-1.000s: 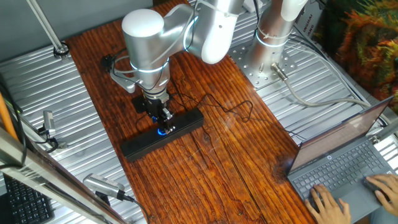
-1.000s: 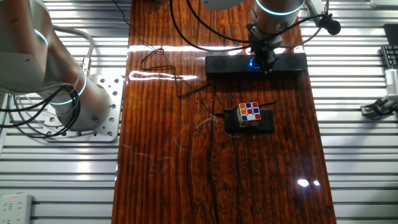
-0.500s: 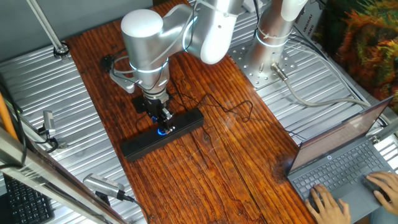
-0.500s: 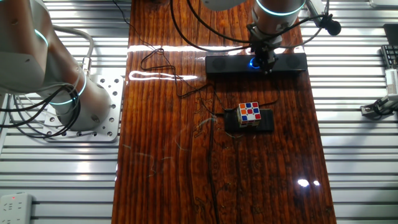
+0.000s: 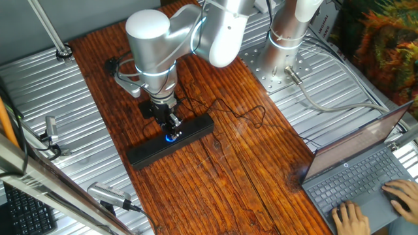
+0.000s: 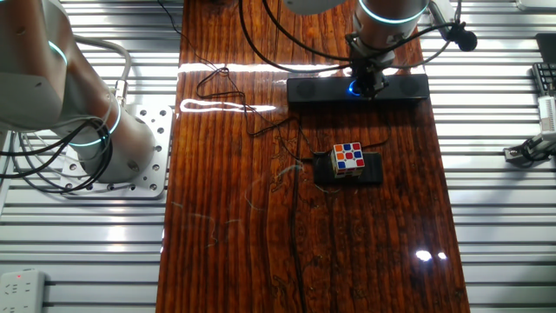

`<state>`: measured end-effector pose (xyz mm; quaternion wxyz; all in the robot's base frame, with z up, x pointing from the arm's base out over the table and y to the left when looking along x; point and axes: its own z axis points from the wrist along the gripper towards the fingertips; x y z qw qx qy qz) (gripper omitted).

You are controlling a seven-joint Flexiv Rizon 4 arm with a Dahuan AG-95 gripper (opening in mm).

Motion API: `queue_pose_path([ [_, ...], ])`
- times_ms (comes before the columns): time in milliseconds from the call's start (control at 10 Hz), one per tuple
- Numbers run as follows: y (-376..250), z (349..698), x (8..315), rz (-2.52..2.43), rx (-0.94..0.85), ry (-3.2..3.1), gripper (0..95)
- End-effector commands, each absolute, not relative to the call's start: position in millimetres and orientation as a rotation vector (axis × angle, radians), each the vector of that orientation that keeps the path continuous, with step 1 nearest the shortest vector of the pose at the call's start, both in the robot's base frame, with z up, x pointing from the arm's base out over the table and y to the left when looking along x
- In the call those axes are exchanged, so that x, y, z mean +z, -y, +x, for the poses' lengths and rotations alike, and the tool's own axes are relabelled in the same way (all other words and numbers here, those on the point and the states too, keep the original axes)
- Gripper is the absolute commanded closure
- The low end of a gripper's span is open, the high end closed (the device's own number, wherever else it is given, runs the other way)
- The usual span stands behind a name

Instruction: Turn the knob to increase the volume of the speaker

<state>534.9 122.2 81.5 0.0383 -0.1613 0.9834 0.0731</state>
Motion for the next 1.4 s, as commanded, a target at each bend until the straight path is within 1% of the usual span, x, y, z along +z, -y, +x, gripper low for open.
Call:
queue_pose_path([
  [100,-122.3,535.0,81.1,-0.496,0.225,-3.016,57.0],
  [800,-122.0,535.3,80.3,-0.521,0.293,-3.009,57.0],
  [1400,-121.8,535.4,79.6,-0.521,0.293,-3.012,57.0],
])
